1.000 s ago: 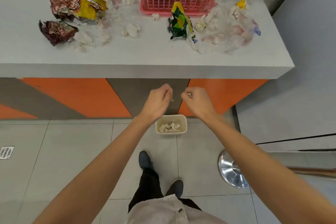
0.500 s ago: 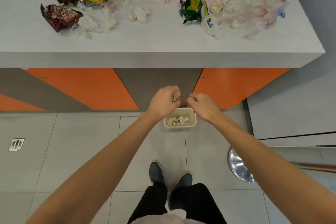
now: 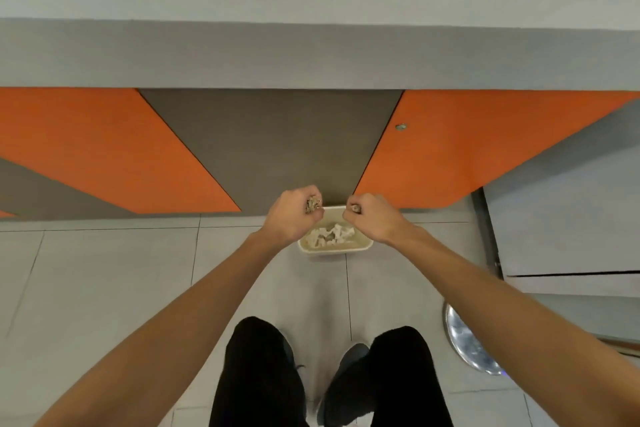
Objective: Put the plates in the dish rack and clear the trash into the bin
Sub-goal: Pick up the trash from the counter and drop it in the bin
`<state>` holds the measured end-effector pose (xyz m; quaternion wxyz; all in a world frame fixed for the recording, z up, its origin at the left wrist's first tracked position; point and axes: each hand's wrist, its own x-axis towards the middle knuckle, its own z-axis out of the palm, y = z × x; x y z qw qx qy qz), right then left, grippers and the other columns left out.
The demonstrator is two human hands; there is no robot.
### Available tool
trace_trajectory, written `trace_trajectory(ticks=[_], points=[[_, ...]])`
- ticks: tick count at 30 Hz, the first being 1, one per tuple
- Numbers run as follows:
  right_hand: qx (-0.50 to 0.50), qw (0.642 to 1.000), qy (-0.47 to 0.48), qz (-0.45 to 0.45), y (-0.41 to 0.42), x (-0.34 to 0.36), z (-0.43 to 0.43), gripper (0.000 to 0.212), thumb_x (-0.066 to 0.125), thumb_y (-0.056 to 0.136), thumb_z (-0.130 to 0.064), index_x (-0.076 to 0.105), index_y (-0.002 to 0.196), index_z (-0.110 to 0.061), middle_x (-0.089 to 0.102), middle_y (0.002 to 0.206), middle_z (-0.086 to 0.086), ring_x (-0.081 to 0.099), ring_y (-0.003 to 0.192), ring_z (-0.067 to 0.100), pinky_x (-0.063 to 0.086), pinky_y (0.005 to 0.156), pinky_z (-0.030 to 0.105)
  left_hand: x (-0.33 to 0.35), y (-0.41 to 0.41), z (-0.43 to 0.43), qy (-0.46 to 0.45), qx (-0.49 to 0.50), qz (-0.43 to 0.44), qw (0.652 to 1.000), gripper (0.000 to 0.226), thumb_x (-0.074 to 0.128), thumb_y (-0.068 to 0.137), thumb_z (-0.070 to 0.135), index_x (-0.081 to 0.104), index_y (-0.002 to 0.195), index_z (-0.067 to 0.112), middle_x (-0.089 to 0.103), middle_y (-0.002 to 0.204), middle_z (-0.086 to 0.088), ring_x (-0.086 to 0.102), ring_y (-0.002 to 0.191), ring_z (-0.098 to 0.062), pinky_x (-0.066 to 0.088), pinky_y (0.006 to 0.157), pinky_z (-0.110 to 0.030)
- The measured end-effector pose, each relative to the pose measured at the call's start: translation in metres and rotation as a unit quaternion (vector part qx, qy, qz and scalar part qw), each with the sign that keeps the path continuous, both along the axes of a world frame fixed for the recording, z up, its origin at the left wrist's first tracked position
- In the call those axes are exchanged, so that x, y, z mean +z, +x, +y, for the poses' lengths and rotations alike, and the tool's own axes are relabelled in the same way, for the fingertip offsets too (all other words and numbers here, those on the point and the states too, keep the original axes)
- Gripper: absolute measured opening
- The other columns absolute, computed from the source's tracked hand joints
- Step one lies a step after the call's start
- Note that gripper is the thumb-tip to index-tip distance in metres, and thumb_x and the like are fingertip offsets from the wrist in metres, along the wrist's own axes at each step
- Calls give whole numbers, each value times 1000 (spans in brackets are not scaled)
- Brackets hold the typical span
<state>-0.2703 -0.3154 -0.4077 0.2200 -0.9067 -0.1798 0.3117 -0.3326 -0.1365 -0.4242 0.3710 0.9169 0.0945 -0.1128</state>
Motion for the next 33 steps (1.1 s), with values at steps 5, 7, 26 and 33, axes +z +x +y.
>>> trace_trajectory(ticks=[5,7,26,33], points=[[-8,999,11,29,18,-108,-4,28,47,86,-26,50,62,-12,50,62,4,46,62,25,34,57,36,-113,18,-8,19,-30,-2,999,12,65,85,20,59,95,16,60,88,2,58,84,-23,47,70,-33],[-4,1000,12,23,33,-158,-3,26,48,87,-27,54,65,-13,53,66,5,50,65,25,37,58,36,-165,28,-7,12,-36,-15,999,13,66,84,19,57,93,14,59,85,1,56,80,-23,46,69,-35],[-23,999,14,-18,64,-307,-22,27,47,95,-15,71,105,-11,64,76,-1,65,77,19,43,66,28,-315,71,-4,13,-131,-18,991,19,58,92,40,66,96,23,67,97,9,62,83,-10,53,79,-34],[12,996,27,-80,55,-306,-11,25,49,88,-19,62,67,-22,62,63,-1,60,64,22,48,62,36,-306,63,0,-46,-84,-63,993,13,58,90,17,67,83,24,66,71,8,61,66,-13,54,70,-36]])
